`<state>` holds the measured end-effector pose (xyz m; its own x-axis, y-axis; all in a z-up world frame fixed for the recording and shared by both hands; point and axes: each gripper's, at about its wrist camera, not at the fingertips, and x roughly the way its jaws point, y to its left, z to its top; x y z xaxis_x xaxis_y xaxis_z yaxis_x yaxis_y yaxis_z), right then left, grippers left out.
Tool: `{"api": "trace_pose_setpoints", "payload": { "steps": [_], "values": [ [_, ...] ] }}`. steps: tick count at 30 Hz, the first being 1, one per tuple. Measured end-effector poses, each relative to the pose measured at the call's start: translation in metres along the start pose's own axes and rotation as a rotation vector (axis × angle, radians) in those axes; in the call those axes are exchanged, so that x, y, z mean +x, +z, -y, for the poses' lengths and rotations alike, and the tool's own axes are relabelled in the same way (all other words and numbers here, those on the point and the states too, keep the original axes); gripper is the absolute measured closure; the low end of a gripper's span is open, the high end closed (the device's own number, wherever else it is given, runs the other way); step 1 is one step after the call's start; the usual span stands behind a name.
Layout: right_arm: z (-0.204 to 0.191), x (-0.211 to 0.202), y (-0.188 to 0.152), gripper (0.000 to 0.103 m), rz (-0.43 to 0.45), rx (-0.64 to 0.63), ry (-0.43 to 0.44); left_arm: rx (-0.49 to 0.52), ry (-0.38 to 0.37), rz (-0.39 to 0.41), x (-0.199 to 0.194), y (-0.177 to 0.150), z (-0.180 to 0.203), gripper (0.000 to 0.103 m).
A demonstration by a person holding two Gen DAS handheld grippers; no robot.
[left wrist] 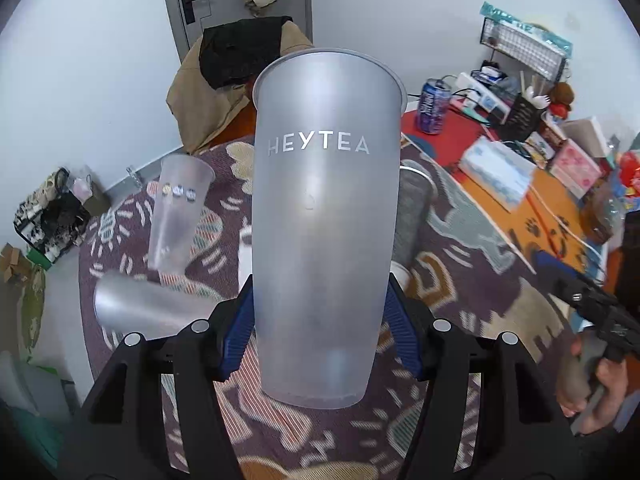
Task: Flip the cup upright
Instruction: 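Lift the frosted cup with the right gripper and rotate it rim-up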
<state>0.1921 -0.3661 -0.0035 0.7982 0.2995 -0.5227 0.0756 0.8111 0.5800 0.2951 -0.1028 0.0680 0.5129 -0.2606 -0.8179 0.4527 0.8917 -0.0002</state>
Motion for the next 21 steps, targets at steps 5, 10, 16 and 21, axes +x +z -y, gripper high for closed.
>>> {"api": "trace_pose_setpoints", "payload": {
  "steps": [5, 10, 16, 21],
  "values": [
    [0.008, -0.014, -0.021, 0.008, -0.014, 0.007, 0.009, -0.016, -0.036, 0.005, -0.020, -0.023, 0.009, 0.042],
    [0.015, -0.027, -0.037, 0.008, -0.017, 0.004, 0.001, -0.035, -0.068, -0.005, -0.024, -0.051, 0.021, 0.042],
    [0.018, -0.037, -0.052, 0.008, -0.028, -0.013, -0.004, -0.051, -0.116, -0.047, -0.010, -0.085, 0.037, 0.042],
    [0.025, -0.042, -0.060, 0.008, -0.037, -0.019, -0.018, -0.076, -0.130, -0.065, 0.006, -0.107, 0.045, 0.042]
  ]
}}
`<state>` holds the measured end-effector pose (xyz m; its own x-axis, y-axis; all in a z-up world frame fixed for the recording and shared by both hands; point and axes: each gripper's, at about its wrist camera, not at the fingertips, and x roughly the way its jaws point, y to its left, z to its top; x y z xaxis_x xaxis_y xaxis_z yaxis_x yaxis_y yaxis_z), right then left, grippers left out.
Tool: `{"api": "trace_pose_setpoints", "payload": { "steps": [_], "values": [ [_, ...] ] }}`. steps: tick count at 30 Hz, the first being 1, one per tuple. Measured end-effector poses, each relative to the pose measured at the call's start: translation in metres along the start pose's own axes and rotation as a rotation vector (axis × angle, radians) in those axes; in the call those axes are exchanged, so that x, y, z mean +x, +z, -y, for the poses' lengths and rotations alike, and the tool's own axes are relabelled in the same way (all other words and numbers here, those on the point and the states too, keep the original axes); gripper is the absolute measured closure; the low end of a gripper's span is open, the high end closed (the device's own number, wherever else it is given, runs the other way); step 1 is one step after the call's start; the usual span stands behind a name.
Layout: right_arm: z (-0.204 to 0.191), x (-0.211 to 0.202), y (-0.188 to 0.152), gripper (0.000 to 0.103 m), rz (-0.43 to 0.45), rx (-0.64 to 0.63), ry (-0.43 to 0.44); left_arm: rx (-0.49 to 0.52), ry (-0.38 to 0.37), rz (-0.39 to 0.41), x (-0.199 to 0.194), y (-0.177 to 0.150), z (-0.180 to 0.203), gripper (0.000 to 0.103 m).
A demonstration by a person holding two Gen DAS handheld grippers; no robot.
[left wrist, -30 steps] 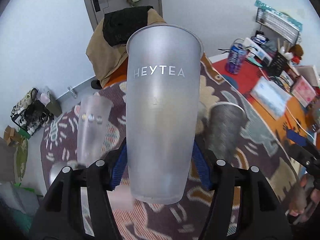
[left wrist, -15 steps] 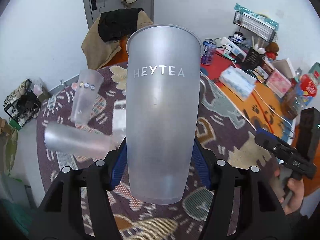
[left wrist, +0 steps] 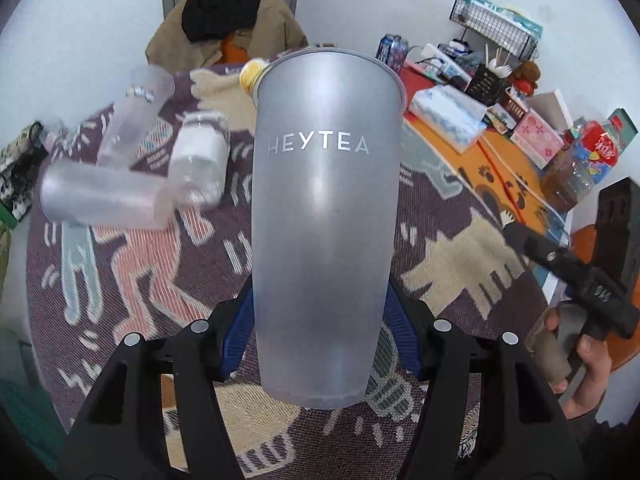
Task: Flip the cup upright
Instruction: 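Lift the frosted cup with the right gripper and rotate it rim-up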
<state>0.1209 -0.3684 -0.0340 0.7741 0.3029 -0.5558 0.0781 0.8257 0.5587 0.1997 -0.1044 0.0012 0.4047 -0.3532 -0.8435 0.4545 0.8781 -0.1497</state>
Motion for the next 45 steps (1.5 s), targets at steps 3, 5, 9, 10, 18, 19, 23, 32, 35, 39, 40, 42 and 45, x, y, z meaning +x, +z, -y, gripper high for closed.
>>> {"api": "trace_pose_setpoints", "payload": {
  "steps": [3, 5, 9, 10, 18, 19, 23, 32, 35, 39, 40, 42, 45],
  "values": [
    [0.004, 0.002, -0.004, 0.008, -0.014, 0.003, -0.008, -0.028, -0.031, -0.028, 0.015, -0.011, 0.000, 0.042],
    [0.008, 0.003, -0.009, 0.008, -0.025, 0.006, -0.015, -0.043, -0.041, -0.047, 0.026, -0.019, 0.001, 0.042],
    [0.011, 0.005, -0.017, 0.008, -0.046, 0.009, -0.023, -0.072, -0.054, -0.089, 0.047, -0.030, 0.001, 0.042],
    [0.012, 0.005, -0.019, 0.008, -0.052, 0.009, -0.026, -0.072, -0.042, -0.097, 0.052, -0.033, 0.002, 0.042],
    [0.020, 0.007, -0.025, 0.008, -0.080, 0.026, -0.042, -0.077, -0.032, -0.148, 0.080, -0.039, 0.009, 0.031],
    [0.020, 0.008, -0.024, 0.008, -0.086, 0.026, -0.039, -0.080, -0.027, -0.131, 0.077, -0.039, 0.008, 0.022],
    [0.015, 0.013, -0.022, 0.008, -0.108, 0.026, -0.013, -0.088, -0.045, -0.081, 0.062, -0.039, 0.005, 0.012],
    [-0.002, 0.032, -0.016, 0.008, -0.175, 0.041, 0.079, -0.142, -0.055, 0.025, 0.028, -0.044, -0.016, 0.007],
    [-0.009, 0.043, -0.015, 0.008, -0.217, 0.061, 0.136, -0.165, -0.049, 0.063, 0.017, -0.048, -0.025, 0.006],
    [-0.020, 0.060, -0.013, 0.008, -0.255, 0.071, 0.177, -0.203, -0.030, 0.095, 0.005, -0.055, -0.039, 0.006],
    [-0.021, 0.067, -0.012, 0.008, -0.267, 0.080, 0.185, -0.212, -0.027, 0.101, 0.002, -0.058, -0.043, 0.006],
    [-0.022, 0.078, -0.010, 0.008, -0.291, 0.102, 0.203, -0.234, -0.009, 0.113, -0.006, -0.062, -0.053, 0.006],
    [-0.022, 0.097, -0.002, 0.008, -0.326, 0.134, 0.226, -0.280, 0.025, 0.147, -0.020, -0.069, -0.067, 0.006]
  ]
}}
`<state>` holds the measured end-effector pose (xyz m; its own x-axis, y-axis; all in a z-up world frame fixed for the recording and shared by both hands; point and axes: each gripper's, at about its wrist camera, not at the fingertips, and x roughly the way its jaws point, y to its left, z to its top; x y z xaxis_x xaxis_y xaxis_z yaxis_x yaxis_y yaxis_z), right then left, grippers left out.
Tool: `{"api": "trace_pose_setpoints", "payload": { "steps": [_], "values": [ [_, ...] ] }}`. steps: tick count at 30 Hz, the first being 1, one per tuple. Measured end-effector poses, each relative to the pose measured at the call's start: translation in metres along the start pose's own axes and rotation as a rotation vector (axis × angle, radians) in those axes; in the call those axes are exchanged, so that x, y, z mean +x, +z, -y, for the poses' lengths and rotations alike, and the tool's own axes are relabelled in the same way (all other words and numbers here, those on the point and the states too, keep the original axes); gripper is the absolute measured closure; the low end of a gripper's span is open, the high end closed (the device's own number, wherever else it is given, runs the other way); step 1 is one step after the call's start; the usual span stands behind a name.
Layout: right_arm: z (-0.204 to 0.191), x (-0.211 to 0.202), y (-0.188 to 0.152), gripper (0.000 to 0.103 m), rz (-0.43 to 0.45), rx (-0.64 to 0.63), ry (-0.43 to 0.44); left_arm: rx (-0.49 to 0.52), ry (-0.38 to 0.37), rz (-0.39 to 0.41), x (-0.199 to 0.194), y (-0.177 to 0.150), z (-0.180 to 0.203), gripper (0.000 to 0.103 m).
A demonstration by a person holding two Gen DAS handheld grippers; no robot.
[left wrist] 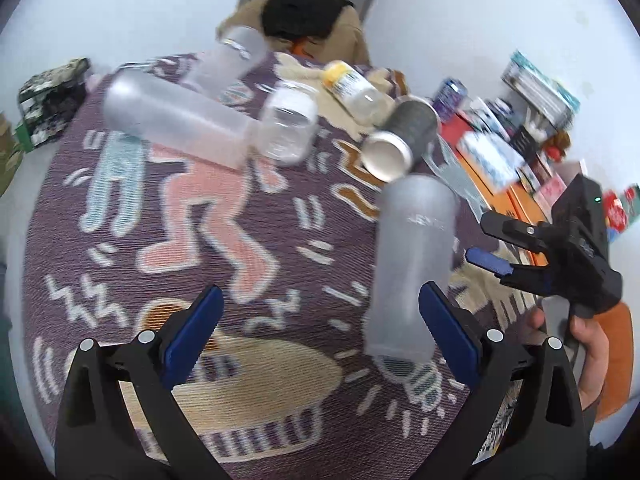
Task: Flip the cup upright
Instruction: 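Lift the frosted cup with the right gripper and rotate it rim-up, then lower the upright frosted cup onto the blanket with the right gripper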
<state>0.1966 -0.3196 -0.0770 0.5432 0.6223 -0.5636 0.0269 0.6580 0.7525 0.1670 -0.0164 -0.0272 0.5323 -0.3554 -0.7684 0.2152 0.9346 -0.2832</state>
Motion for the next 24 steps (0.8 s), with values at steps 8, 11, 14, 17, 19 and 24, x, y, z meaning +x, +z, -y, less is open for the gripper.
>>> {"api": "trace_pose_setpoints", "payload": {
  "steps": [8, 11, 14, 17, 19, 24],
  "values": [
    [0.000, 0.043, 0.018, 0.012, -0.099, 0.040, -0.004, -0.109, 0.055, 0.076, -0.030, -0.006, -0.040, 0.006],
    [-0.004, 0.057, 0.022, 0.013, -0.123, 0.032, -0.016, -0.142, 0.052, 0.085, -0.033, -0.011, -0.049, 0.006],
    [-0.004, 0.070, 0.025, 0.022, -0.146, 0.030, -0.030, -0.157, 0.048, 0.088, -0.033, -0.014, -0.053, 0.006],
    [-0.001, 0.074, 0.027, 0.025, -0.143, 0.031, -0.020, -0.160, 0.046, 0.096, -0.035, -0.016, -0.054, 0.006],
    [-0.005, 0.067, 0.025, 0.026, -0.122, 0.000, -0.017, -0.161, 0.046, 0.104, -0.038, -0.017, -0.054, 0.006],
    [-0.038, 0.037, 0.015, 0.027, -0.033, -0.186, -0.053, -0.143, 0.044, 0.122, -0.040, -0.018, -0.050, 0.006]
  ]
}}
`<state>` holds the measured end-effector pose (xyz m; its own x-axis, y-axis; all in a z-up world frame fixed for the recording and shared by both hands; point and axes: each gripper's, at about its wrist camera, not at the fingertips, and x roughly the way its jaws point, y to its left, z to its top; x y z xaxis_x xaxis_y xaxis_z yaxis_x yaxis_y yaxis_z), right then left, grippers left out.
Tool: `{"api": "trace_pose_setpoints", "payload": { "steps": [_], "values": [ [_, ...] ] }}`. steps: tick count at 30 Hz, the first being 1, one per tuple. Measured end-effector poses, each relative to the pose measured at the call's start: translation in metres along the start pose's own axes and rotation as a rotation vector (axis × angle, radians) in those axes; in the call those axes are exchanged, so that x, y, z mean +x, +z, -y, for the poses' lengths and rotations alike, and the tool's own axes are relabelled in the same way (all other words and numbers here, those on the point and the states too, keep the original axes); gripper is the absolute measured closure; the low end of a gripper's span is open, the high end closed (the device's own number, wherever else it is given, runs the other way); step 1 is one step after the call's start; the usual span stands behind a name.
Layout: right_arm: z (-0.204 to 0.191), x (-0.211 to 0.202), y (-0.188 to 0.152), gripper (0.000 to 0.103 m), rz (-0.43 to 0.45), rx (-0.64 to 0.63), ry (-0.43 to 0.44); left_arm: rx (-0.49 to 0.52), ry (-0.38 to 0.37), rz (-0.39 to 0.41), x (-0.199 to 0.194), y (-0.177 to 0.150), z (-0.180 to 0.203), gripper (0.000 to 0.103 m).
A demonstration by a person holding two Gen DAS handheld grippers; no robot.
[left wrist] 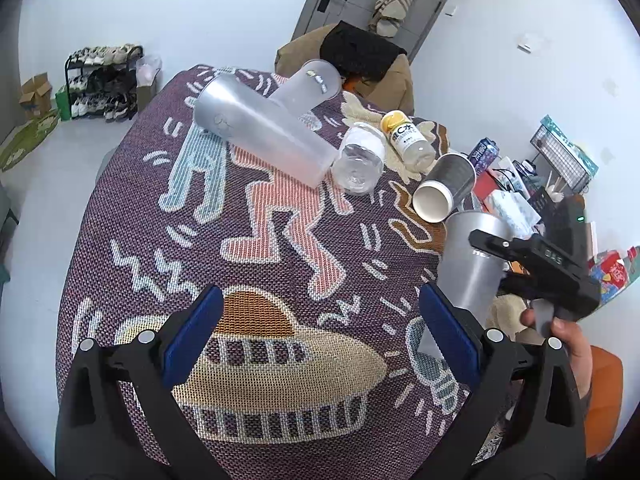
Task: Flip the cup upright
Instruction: 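Lower the upright frosted cup onto the blanket with the right gripper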
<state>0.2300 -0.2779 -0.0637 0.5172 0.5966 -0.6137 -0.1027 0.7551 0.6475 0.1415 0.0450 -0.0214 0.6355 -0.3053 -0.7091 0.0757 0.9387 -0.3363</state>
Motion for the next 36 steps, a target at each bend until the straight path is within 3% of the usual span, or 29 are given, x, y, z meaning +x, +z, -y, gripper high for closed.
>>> {"api": "trace_pose_setpoints", "payload": {
  "steps": [8, 16, 31, 34, 36],
  "values": [
    [-0.057, -0.034, -0.017, 0.028, 0.153, -0.290, -0.153, -0.011, -0.002, 0.027, -0.006, -0.002, -0.004, 0.006],
    [-0.093, -0.052, -0.048, 0.028, 0.260, -0.498, -0.247, -0.036, 0.000, 0.051, -0.012, -0.004, -0.016, 0.006],
    [-0.105, -0.047, -0.112, 0.028, 0.500, -0.702, -0.351, -0.075, -0.007, 0.090, -0.027, -0.015, -0.030, 0.006],
    [-0.107, -0.048, -0.118, 0.027, 0.506, -0.713, -0.354, -0.079, -0.012, 0.092, -0.029, -0.017, -0.031, 0.006],
    [-0.106, -0.046, -0.118, 0.025, 0.459, -0.697, -0.347, -0.082, -0.018, 0.098, -0.032, -0.018, -0.032, 0.006]
  ]
}}
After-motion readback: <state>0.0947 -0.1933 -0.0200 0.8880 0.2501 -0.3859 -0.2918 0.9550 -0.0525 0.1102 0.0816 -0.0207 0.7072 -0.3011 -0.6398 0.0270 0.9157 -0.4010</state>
